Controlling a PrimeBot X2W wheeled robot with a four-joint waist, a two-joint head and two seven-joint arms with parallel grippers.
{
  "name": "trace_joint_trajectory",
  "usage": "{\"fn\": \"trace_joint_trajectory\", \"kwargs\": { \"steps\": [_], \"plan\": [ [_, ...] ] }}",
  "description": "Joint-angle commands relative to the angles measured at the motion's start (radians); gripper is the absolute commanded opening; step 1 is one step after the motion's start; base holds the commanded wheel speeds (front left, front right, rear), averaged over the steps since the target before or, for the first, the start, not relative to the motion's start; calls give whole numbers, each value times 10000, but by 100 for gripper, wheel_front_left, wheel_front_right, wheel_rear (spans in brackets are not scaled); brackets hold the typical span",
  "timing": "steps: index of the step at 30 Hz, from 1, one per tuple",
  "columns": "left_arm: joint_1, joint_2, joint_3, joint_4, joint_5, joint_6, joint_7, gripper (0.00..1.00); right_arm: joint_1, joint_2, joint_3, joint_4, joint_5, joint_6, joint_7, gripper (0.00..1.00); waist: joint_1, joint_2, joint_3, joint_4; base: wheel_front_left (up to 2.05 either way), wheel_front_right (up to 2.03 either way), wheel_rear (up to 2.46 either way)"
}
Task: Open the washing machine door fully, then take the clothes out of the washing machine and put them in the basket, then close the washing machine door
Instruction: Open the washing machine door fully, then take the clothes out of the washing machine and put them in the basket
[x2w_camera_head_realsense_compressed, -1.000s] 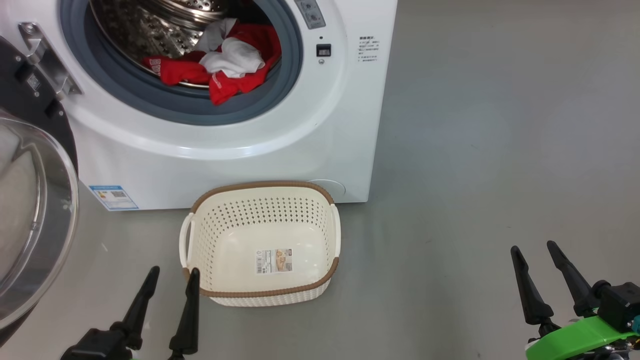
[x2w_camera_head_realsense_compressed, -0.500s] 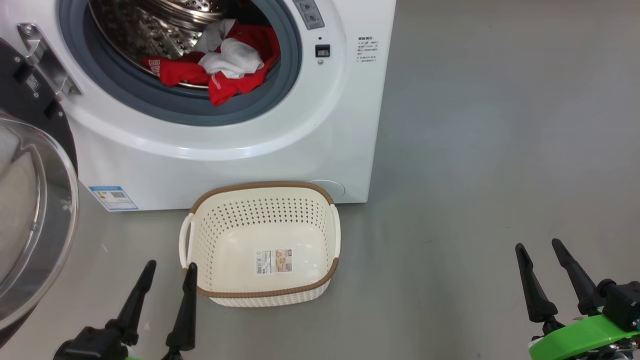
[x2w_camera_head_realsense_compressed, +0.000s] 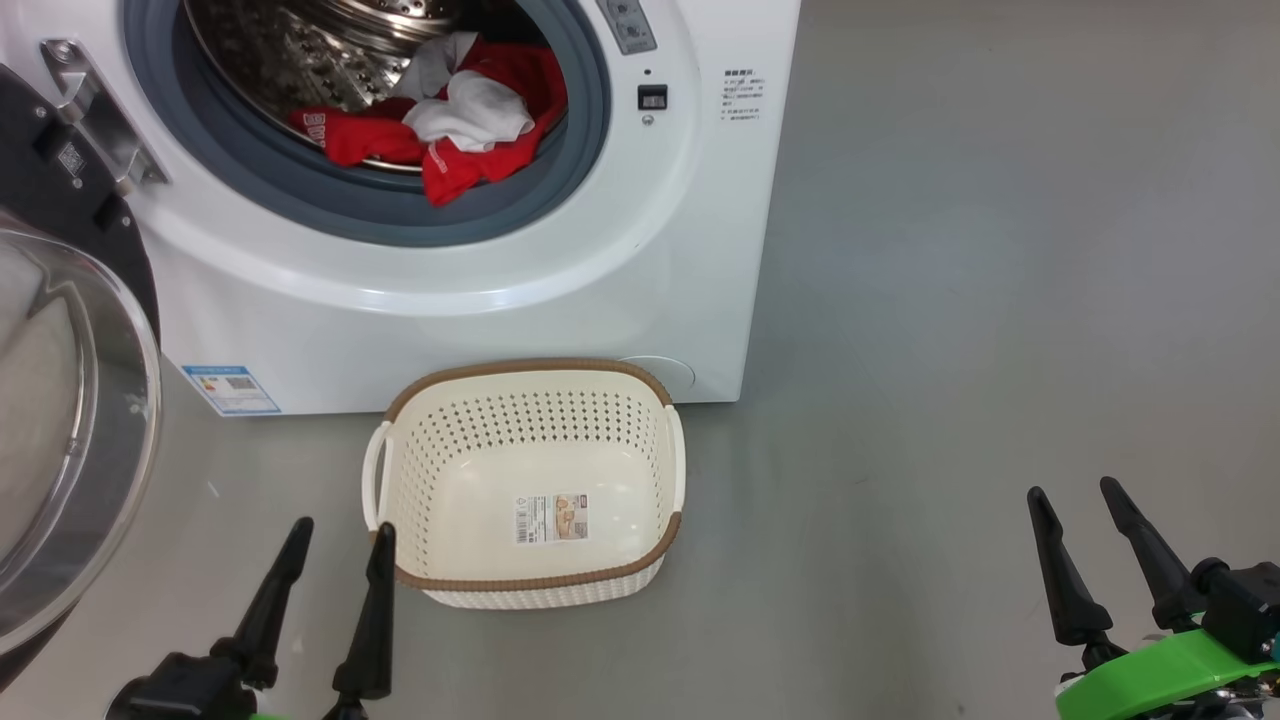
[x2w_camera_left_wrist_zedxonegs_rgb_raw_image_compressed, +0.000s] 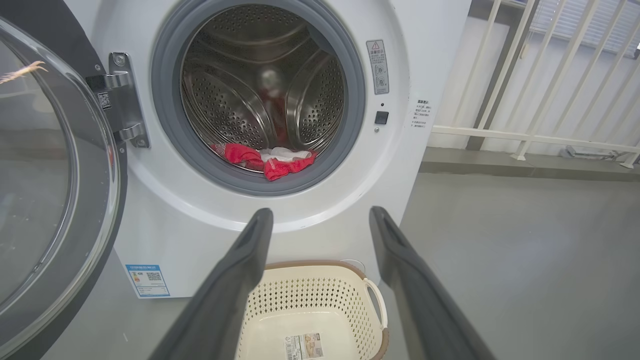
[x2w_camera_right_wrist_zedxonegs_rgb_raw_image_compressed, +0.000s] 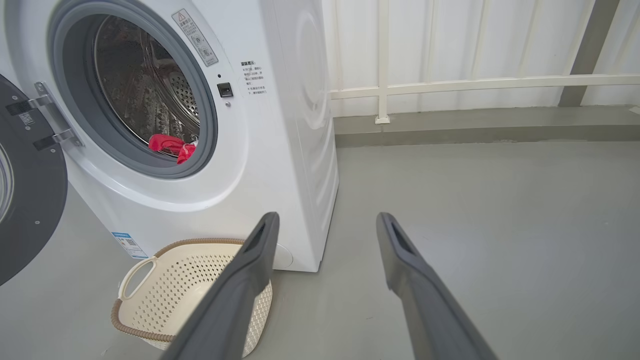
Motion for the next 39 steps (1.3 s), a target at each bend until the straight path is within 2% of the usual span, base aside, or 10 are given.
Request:
{"fn": "trace_joint_trajectory", "kwargs": {
  "steps": [1,10,39],
  "plan": [
    [-132,136,310,-250,-19,-55,-51,100,-24,-172,205,-257,-65,63,-65,100,0,-1,11,1,0,0,0],
    [-198,179,252,-188,-102,-56,-51,100,-46,-172,249,-235,-65,63,-65,100,0,-1,27,-9,27,-35,8],
    [-292,248,142,-200,-321,-56,-51,100,-117,-118,379,-217,-60,63,-65,100,0,-1,25,12,86,-94,8]
  ]
}}
